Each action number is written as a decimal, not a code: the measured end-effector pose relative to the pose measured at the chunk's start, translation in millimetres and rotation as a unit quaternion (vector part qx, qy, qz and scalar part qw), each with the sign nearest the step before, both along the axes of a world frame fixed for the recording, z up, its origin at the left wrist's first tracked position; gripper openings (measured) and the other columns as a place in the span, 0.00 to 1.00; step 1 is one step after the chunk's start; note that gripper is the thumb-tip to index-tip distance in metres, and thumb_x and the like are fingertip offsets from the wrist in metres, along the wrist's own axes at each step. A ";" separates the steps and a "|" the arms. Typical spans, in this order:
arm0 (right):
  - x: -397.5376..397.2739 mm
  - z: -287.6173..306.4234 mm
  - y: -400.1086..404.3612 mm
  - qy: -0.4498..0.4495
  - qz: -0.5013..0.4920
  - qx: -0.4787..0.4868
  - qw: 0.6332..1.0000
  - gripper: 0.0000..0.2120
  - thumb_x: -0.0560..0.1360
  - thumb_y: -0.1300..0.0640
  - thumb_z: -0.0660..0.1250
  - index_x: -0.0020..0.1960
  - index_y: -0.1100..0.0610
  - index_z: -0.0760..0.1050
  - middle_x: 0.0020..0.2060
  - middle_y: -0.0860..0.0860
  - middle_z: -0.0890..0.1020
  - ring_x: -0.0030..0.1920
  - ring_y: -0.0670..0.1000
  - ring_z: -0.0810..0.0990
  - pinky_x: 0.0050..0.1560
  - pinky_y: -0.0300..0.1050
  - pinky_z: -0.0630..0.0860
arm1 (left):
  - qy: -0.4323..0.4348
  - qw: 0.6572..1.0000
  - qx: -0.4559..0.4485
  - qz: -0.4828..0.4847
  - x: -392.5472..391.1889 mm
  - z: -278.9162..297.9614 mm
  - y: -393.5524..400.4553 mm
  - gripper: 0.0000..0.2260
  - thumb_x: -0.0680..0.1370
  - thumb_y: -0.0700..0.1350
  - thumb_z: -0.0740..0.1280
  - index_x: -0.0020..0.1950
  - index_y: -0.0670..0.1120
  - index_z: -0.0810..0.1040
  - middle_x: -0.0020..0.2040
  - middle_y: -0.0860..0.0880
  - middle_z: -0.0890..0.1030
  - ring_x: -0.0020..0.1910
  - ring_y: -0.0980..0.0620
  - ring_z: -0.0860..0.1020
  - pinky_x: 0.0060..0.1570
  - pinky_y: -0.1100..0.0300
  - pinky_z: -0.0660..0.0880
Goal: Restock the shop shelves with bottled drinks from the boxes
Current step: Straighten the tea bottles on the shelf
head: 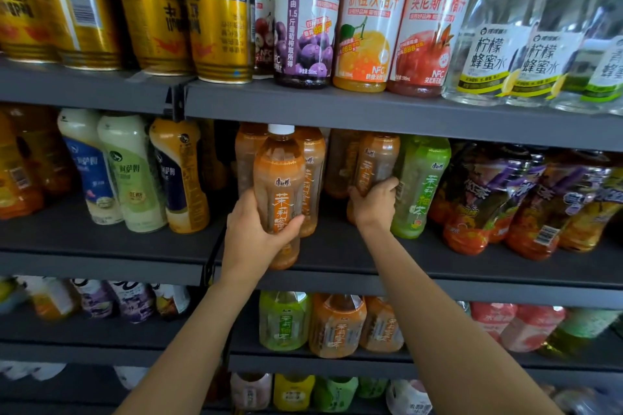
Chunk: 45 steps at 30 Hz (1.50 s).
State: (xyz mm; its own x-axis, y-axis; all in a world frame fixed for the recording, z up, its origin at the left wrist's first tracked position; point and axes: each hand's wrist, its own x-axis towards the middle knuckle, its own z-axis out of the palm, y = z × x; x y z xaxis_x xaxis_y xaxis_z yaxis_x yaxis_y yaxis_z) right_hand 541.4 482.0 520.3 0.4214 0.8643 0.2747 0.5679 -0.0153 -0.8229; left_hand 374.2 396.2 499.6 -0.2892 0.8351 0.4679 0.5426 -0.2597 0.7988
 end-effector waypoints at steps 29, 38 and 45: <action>11.1 -1.8 -23.2 0.005 0.175 0.085 0.981 0.29 0.71 0.61 0.70 0.69 0.62 0.63 0.63 0.57 0.72 0.64 0.54 0.72 0.62 0.40 0.69 | 0.022 1.000 0.003 -0.019 3.7 7.3 -4.6 0.27 0.65 0.57 0.74 0.58 0.47 0.73 0.52 0.52 0.80 0.52 0.55 0.77 0.51 0.62 0.73; 25.5 -16.3 -56.8 0.006 0.292 0.010 0.956 0.27 0.69 0.61 0.73 0.64 0.59 0.67 0.58 0.54 0.78 0.59 0.52 0.77 0.56 0.41 0.73 | 0.091 0.993 -0.004 -0.069 72.1 15.6 12.4 0.31 0.68 0.59 0.72 0.64 0.44 0.69 0.60 0.47 0.76 0.60 0.49 0.74 0.59 0.53 0.73; 28.4 -4.4 -35.9 0.029 0.187 -0.033 0.981 0.26 0.70 0.56 0.73 0.61 0.62 0.64 0.57 0.56 0.77 0.58 0.55 0.77 0.51 0.40 0.72 | 0.043 0.991 0.012 0.124 48.0 -5.1 10.5 0.29 0.74 0.53 0.68 0.68 0.40 0.64 0.64 0.42 0.70 0.64 0.46 0.69 0.59 0.53 0.72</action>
State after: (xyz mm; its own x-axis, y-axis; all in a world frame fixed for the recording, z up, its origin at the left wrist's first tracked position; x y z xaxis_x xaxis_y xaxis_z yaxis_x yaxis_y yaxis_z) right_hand 569.8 446.1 515.9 0.0837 0.9767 0.1979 0.4968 0.1312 -0.8579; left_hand 422.2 406.7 494.5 -0.4433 0.7316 0.5179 0.6576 -0.1272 0.7426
